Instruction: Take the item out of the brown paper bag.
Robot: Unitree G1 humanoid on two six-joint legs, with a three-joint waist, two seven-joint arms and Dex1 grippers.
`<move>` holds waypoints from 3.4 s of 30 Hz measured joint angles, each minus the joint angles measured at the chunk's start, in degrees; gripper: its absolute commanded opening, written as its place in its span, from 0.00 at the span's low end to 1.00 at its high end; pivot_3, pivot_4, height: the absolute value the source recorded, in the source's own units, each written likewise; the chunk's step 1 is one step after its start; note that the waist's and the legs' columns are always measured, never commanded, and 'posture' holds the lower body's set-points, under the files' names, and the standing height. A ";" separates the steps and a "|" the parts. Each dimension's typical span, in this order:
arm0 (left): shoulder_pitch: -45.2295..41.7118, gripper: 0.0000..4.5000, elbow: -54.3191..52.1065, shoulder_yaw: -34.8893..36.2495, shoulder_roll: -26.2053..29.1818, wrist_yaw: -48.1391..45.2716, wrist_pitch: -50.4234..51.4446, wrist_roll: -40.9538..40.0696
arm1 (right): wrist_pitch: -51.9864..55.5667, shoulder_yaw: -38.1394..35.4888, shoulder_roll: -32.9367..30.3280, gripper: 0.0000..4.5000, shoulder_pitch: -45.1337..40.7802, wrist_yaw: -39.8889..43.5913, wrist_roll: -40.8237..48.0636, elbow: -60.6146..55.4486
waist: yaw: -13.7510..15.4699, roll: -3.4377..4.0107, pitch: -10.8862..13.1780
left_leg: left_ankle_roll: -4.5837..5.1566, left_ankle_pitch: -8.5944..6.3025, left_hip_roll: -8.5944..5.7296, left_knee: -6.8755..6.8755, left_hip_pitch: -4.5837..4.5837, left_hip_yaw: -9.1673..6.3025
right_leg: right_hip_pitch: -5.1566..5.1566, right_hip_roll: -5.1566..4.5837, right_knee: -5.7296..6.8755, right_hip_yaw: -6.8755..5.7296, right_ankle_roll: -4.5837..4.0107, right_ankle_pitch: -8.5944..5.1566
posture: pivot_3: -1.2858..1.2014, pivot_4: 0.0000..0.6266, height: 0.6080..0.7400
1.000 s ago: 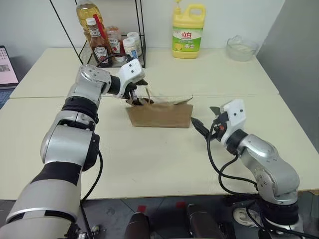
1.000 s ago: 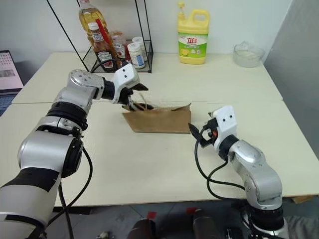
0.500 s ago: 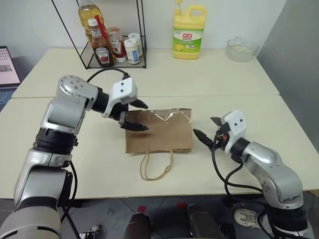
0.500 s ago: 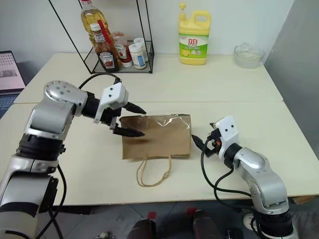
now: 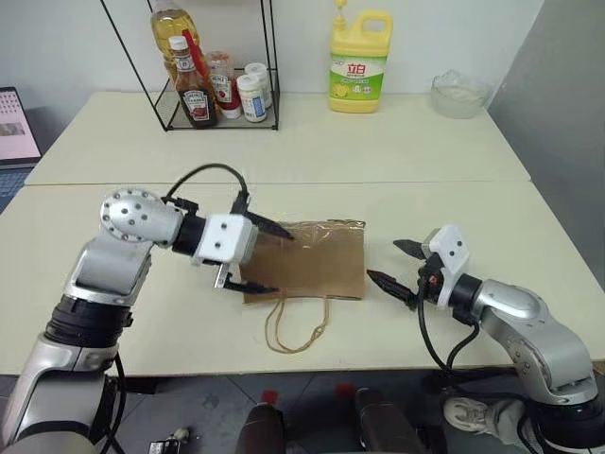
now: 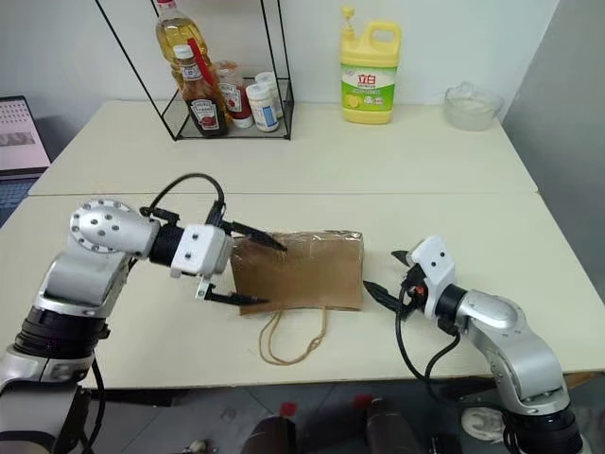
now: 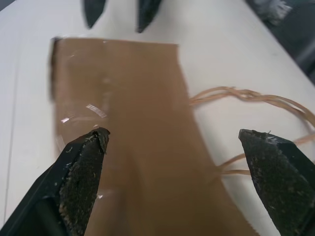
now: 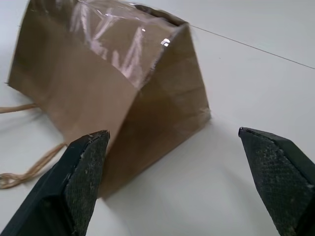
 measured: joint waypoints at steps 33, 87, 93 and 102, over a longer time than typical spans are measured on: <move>5.15 0.31 4.88 -6.88 -8.88 9.51 6.39 -3.05 | -10.01 3.52 -11.29 1.00 5.91 6.23 -3.60 -0.46 | -0.01 0.00 0.00 | 0.04 0.01 -0.04 0.01 0.03 -0.03 | 0.04 0.01 0.01 0.02 0.01 0.00 | 0.52 0.24 1.00; -1.44 0.00 -2.26 4.41 -14.12 30.60 43.99 -17.06 | -101.01 30.71 0.34 0.00 -23.88 -37.99 -75.60 54.42 | -0.42 -0.33 -0.10 | -0.11 0.12 -0.13 -0.12 1.68 -0.01 | 1.56 -0.04 -0.04 0.21 -0.01 -0.02 | 0.52 0.24 1.00; -11.34 0.00 0.00 10.06 -15.07 35.46 49.20 -20.78 | -99.81 31.61 -0.17 0.00 -23.10 -33.78 -71.23 54.52 | -0.28 -0.44 -0.09 | -0.11 0.10 -0.15 -0.20 1.75 -0.08 | 1.84 -0.05 -0.43 0.21 0.00 -0.02 | 0.52 0.24 1.00; -15.82 0.00 2.40 11.08 -14.91 35.44 49.25 -21.38 | -97.59 31.72 -0.28 0.00 -22.28 -28.35 -65.07 54.85 | -0.22 -0.45 -0.10 | -0.11 0.09 -0.16 -0.26 1.77 -0.12 | 2.01 -0.07 -0.71 0.18 0.01 -0.01 | 0.52 0.24 1.00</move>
